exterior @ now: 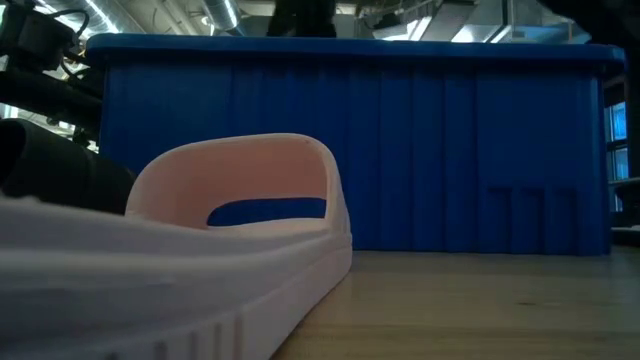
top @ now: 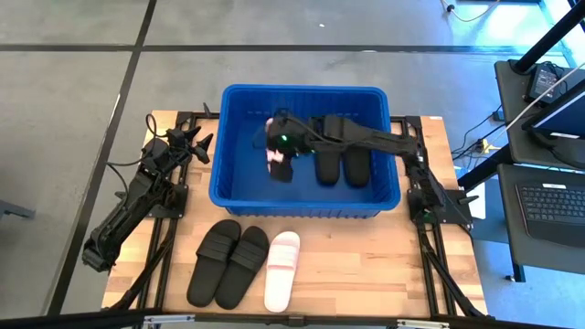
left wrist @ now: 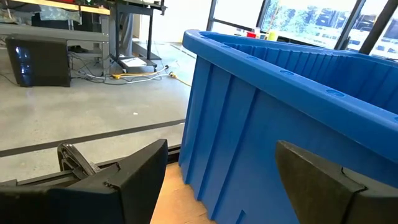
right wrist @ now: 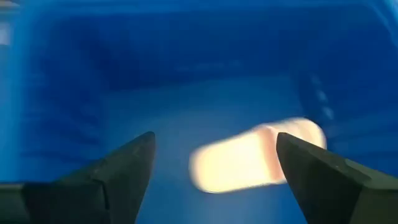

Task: Pick and place slides into bin
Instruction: Put the pink slipper into the blue bin

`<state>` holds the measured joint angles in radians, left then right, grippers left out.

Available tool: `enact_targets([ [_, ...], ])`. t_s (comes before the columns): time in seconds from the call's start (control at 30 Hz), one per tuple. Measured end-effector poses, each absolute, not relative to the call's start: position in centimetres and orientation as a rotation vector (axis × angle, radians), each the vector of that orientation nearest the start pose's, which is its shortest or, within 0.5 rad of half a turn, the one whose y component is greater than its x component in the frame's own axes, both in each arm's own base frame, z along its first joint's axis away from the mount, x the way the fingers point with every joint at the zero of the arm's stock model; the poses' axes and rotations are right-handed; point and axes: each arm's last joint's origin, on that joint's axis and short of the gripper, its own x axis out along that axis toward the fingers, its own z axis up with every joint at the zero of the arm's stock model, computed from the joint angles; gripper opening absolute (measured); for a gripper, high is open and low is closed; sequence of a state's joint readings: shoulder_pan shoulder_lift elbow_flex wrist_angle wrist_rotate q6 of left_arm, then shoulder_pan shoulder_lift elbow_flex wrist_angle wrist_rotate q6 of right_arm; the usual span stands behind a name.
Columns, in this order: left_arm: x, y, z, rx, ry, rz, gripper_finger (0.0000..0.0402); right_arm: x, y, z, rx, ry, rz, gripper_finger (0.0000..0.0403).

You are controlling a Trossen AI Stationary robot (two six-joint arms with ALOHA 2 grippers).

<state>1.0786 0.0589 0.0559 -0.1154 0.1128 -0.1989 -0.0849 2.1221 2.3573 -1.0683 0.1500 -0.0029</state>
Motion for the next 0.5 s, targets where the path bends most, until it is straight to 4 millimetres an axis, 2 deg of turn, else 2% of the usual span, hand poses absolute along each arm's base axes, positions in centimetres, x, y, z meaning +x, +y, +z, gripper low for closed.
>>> enact_targets([
  [0.1, 4.9, 8.4, 16.7, -0.252, 0.006, 0.973, 0.0290, 44.1, -0.7, 38.3, -0.056, 0.808, -0.137, 0.0334],
  [0.23, 4.9, 8.4, 16.7, -0.252, 0.006, 0.972, 0.0290, 43.8, 4.2, 38.4, -0.064, 0.801, -0.044, 0.0334],
  [0.5, 4.9, 8.4, 16.7, -0.252, 0.006, 0.970, 0.0290, 43.6, 12.7, 35.7, 0.020, 0.864, 0.011, 0.0334],
])
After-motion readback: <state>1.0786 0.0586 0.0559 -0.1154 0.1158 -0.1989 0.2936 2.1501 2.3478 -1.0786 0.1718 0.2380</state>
